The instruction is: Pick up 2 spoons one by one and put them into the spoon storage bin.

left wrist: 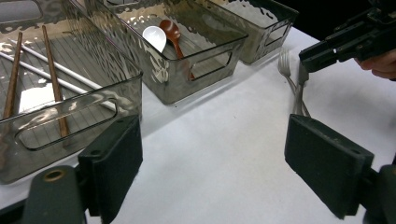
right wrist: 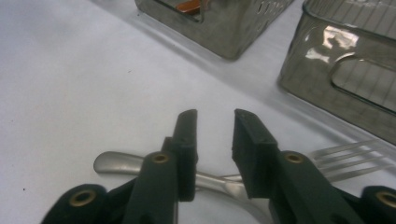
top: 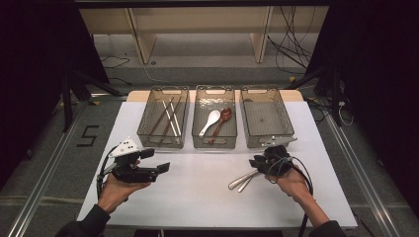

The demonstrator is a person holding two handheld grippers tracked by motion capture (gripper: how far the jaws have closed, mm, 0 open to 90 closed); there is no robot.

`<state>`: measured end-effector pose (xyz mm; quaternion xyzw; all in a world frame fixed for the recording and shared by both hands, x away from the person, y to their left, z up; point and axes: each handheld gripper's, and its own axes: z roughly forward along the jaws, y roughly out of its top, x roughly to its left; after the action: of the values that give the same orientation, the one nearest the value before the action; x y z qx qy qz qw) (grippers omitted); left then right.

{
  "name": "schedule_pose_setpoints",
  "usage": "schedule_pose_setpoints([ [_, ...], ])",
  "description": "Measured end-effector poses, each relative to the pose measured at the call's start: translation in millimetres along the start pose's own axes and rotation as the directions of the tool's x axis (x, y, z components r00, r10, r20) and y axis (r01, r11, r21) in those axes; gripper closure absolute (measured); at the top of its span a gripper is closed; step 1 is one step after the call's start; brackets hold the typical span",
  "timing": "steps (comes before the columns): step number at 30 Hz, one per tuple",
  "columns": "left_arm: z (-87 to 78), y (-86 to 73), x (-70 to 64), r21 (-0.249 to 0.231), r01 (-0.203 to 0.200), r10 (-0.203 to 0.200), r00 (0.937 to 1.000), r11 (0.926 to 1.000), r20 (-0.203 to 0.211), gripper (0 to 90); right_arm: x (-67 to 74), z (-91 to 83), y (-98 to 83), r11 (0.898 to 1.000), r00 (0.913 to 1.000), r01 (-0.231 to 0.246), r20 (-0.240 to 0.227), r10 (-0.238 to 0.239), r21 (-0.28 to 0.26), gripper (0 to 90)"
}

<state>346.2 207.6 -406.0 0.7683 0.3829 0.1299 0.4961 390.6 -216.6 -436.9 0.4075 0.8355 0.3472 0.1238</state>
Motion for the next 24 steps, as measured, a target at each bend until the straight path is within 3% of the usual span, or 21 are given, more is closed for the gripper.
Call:
schedule_pose_setpoints([
  [10,-3.0,-2.4,-1.1,-0.003,-0.007,0.007,0.9999,1.0,-0.009,18.1,-2.0,8.2,-0.9,0.999,0.9998,0.011,0.017,-0.012,0.043,90.0],
  [24,-2.6,-4.1,-3.5,0.001,-0.025,0.025,0.9996,0.9997,-0.01,18.1,-21.6,17.8,-6.8,0.993,0.9974,-0.009,0.073,0.0,0.12,90.0],
])
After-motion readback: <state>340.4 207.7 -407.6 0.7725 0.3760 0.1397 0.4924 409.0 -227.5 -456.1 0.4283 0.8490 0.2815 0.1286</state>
